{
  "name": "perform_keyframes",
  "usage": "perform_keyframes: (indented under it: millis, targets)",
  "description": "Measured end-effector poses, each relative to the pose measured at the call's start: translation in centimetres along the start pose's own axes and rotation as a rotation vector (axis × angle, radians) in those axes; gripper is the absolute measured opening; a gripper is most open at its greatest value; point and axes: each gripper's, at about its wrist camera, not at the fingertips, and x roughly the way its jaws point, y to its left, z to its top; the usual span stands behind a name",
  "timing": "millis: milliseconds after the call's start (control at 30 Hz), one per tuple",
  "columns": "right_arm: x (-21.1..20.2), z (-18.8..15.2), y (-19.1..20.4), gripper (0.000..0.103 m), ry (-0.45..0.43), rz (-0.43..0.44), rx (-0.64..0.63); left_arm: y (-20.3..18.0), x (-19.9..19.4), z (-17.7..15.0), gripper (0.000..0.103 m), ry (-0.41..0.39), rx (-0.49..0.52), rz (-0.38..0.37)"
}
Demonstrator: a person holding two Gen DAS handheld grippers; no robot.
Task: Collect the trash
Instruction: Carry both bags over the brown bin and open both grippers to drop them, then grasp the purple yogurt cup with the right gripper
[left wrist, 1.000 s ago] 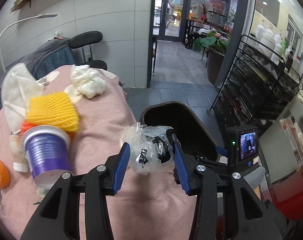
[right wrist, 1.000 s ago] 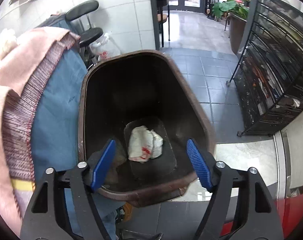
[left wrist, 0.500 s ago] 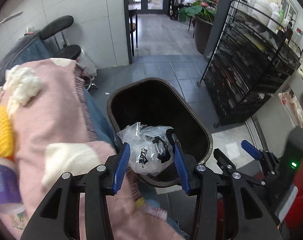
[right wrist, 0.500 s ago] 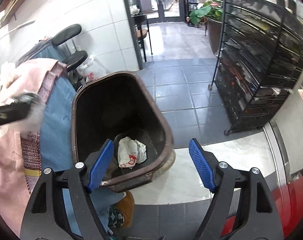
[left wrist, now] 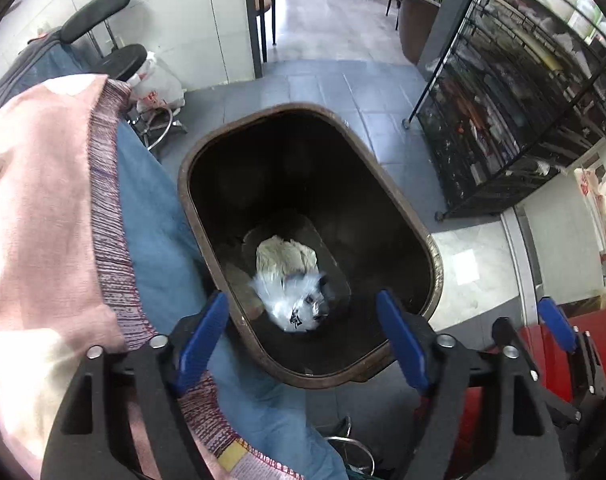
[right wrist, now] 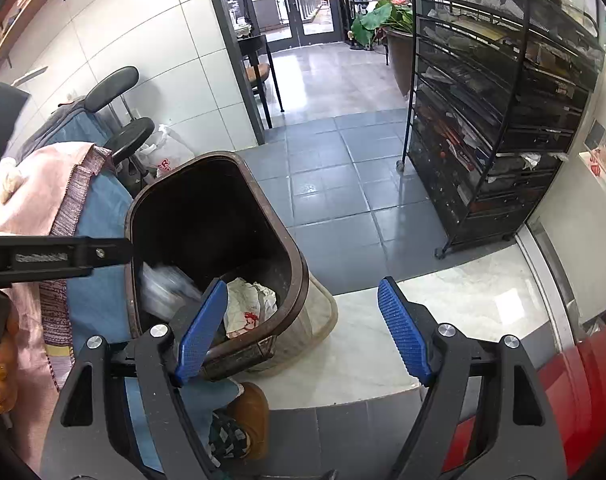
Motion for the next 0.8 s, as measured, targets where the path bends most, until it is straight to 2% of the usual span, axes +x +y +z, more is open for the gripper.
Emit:
perform_keyframes:
  millis: [67, 333, 467, 600, 800]
  targets:
    - [0.0, 0.1, 0.2, 0.077, 0.002, 0.004, -0.004, 0.1, -1.3, -0.3, 0.088, -0.041, 0.007, -0.001]
    - [-0.8, 0.5, 1.2, 0.077, 0.004, 0.062, -0.005, -0.6, -6.6, -2.4, 0.091, -0.200, 0.066, 0.048]
    - [-1.6, 0.9, 2.6, 0.077, 0.003, 0.103, -0.021, 0.8, -9.7, -4.3, 0.093, -0.276, 0.029, 0.039]
    - [-2.6, 1.2, 4.5, 0.078, -0.012, 0.139, -0.055, 2.7, -12.7, -6.6, 0.094, -0.362, -0.024, 0.060]
    - [-4.3, 1.7, 8.3, 0.078, -0.020, 0.236, -0.124, 6.4, -16.1, -9.7, 0.094, -0.447, -0.148, 0.142]
